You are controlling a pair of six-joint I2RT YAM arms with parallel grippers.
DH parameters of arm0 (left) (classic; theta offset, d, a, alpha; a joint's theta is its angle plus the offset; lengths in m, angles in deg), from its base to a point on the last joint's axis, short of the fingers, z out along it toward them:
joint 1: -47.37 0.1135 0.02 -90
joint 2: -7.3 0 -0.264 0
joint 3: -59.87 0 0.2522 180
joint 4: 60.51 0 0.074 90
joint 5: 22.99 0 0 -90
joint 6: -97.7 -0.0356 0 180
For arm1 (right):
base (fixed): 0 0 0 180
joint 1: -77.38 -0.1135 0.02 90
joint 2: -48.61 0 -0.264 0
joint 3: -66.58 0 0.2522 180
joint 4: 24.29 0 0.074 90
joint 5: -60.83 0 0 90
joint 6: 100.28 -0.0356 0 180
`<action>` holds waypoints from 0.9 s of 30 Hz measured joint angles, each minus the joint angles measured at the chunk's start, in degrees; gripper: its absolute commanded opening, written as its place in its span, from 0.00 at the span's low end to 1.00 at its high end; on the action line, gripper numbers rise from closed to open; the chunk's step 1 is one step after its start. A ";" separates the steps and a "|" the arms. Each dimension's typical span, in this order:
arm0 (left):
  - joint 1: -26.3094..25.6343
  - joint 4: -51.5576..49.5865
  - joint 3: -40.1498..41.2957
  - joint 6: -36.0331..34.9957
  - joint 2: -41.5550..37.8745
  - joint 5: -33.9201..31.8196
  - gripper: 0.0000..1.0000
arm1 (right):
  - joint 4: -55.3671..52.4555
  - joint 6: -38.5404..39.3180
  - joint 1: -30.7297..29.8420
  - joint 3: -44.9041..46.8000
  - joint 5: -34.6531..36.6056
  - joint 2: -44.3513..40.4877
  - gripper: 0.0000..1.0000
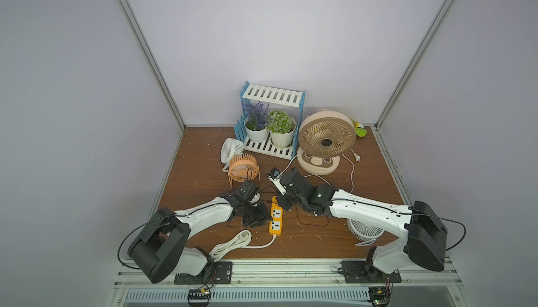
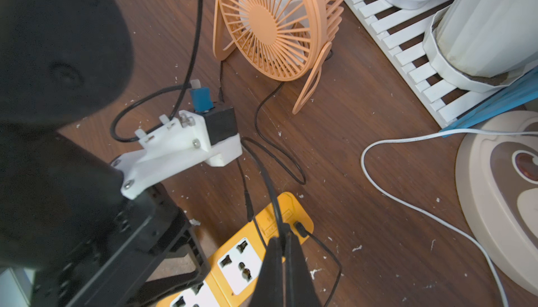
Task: Unplug the desk fan from the power strip
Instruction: Remove the plug from the socket, then move the fan to the center of the board.
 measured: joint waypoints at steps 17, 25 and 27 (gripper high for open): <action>0.83 -16.87 -2.58 3.98 -29.53 -20.96 0.61 | 0.11 0.94 0.74 -12.66 7.43 -0.37 0.00; 8.41 -28.09 -9.09 5.79 -37.13 -32.44 0.70 | -1.07 2.21 1.90 -19.10 7.91 -0.37 0.00; 12.83 -29.29 -9.55 5.73 -36.98 -32.06 0.71 | -1.38 2.54 2.05 -20.74 7.63 -0.35 0.00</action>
